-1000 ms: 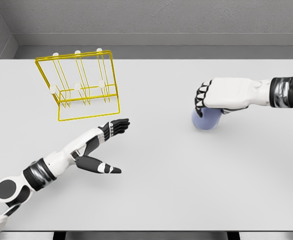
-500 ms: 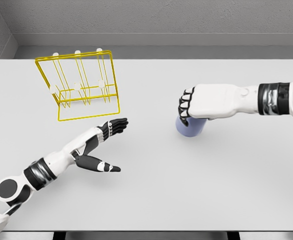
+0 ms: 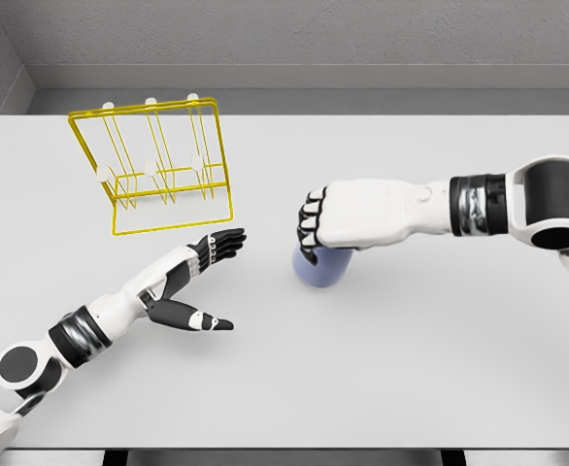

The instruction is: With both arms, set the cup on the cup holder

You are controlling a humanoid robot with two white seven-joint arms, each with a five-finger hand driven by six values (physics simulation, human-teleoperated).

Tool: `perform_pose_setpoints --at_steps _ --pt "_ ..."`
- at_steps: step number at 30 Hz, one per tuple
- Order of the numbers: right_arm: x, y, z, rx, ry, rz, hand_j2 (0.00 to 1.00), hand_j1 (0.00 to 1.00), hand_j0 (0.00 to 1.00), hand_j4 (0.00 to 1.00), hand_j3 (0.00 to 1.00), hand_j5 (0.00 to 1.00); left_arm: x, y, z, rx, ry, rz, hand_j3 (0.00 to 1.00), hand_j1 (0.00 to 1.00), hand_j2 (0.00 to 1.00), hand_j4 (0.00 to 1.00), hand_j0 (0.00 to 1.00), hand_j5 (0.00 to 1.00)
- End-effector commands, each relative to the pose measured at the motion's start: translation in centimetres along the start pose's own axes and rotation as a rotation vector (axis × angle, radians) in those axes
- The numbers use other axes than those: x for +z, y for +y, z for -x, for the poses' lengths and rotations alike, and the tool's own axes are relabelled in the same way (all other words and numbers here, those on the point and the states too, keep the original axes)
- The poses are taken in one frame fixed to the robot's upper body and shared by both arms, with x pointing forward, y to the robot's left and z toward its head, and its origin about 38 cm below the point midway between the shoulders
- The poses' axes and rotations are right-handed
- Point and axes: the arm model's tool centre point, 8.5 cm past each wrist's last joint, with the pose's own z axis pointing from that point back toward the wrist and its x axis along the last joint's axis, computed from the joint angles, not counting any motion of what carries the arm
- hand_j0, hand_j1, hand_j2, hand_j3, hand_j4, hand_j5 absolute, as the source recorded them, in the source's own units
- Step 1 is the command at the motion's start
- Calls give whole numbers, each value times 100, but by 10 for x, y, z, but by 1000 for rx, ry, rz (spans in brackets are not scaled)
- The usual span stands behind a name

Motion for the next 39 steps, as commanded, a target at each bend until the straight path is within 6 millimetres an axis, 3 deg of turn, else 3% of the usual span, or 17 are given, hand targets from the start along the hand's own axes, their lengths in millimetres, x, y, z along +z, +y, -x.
perform_pose_setpoints --at_steps 1,9,16,18,20,29,33,35,37,39 --pt "-9 -1 -4 -8 -24 12 46 46 46 46 46 46 0 0 0 3 0 -2 100 100 100 100 100 100" --pt "-35 -3 -19 -13 -94 30 46 46 46 46 46 46 -1 3 2 6 -1 -14 100 100 100 100 100 100" --pt "-37 3 -20 -13 -92 18 47 47 47 47 47 47 -2 3 4 11 1 -18 100 100 100 100 100 100" --pt "-37 4 -20 -6 -86 11 59 59 59 59 59 59 -3 4 3 9 -3 -20 100 100 100 100 100 100" --pt "-38 5 -20 -10 -87 11 97 97 97 97 97 97 -3 4 3 9 -3 -18 100 100 100 100 100 100" --pt "-26 3 -13 -12 -56 19 99 99 99 99 99 99 -3 6 4 7 2 -22 100 100 100 100 100 100" --pt "32 -24 15 -31 64 123 100 100 100 100 100 100 -7 8 5 9 -1 -30 100 100 100 100 100 100" --pt "98 -38 30 -79 171 220 100 100 100 100 100 100 -9 7 5 13 -6 -30 100 100 100 100 100 100" --pt "136 -30 36 -126 258 281 100 100 100 100 100 100 -9 6 5 14 -7 -30 100 100 100 100 100 100" --pt "180 -9 38 -193 380 367 100 100 100 100 100 100 -10 5 4 14 -10 -26 100 100 100 100 100 100"
